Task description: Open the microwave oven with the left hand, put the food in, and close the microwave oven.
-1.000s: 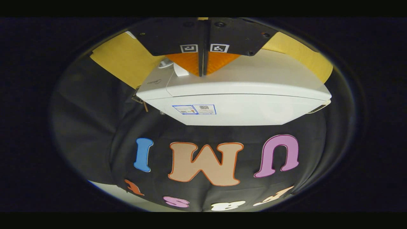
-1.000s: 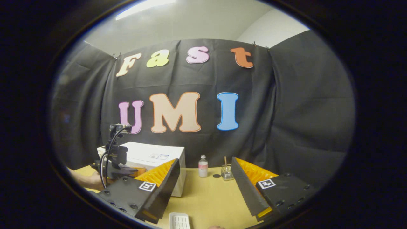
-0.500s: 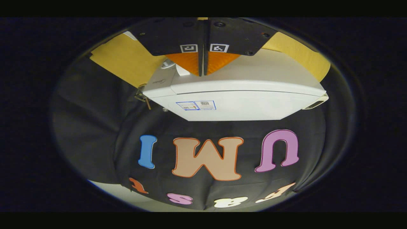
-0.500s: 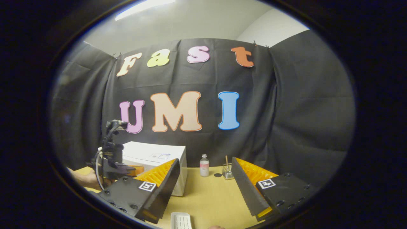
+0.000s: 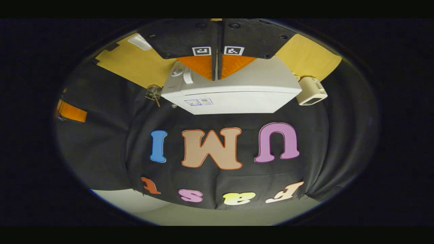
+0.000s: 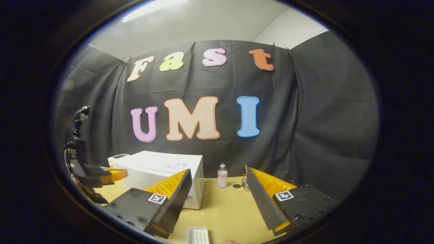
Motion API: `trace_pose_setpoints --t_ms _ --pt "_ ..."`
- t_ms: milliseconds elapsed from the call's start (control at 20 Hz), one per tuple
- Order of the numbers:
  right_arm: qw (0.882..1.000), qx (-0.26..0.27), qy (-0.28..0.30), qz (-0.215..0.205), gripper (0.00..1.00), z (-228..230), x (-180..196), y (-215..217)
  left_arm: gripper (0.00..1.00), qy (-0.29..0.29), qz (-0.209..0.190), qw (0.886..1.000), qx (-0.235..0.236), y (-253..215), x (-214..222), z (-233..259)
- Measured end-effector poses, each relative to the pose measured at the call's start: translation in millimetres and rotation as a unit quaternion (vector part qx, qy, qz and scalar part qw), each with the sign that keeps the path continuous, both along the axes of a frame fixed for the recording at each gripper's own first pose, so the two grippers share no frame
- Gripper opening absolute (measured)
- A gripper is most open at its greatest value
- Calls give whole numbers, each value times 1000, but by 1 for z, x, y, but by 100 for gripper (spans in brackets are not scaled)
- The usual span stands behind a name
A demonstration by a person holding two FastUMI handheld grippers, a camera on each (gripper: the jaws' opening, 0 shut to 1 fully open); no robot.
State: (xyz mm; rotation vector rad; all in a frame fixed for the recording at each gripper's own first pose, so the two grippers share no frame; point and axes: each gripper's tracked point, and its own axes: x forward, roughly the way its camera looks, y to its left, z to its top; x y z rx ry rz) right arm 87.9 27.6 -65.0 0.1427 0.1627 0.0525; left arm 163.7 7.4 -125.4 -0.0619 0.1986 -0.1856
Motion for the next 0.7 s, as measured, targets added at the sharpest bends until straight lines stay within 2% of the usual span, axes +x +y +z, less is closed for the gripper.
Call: trace_pose_setpoints --t_ms 50,100,150,200,250,300,350,400,450,500,550,600,650,700 --pt "1000 2 -2 3 99 2 0 3 0 -15 1 1000 16 3 -7 11" --pt "1000 3 -3 6 92 4 1 7 0 -32 6 999 28 8 -14 24" --pt "1000 3 -5 7 92 5 2 8 0 -48 19 998 40 18 -20 41" --pt "1000 1 -12 12 92 8 1 14 32 -83 33 995 49 22 -40 64" --pt "1000 1 -11 13 99 6 1 14 64 -86 41 994 57 28 -46 69" --pt "1000 1 -11 15 99 6 -1 15 96 -95 43 993 63 25 -50 75" --pt "1000 1 -11 16 92 6 -1 15 96 -97 42 992 67 23 -54 77" --pt "1000 1 -11 17 92 6 -2 16 100 -94 38 993 67 21 -57 76" --pt "1000 1 -12 18 92 7 -3 17 96 -93 35 993 60 18 -59 75" --pt "1000 0 -13 20 99 6 -3 16 96 -88 34 994 53 17 -60 74" --pt "1000 -1 -13 20 99 7 -4 16 96 -82 37 995 47 18 -61 73" --pt "1000 -1 -15 20 92 9 -4 16 96 -78 41 995 41 20 -63 71" --pt "1000 0 -17 19 99 11 -5 15 96 -75 42 996 37 20 -64 72" --pt "1000 1 -18 19 99 11 -6 14 97 -73 42 996 34 20 -64 72"
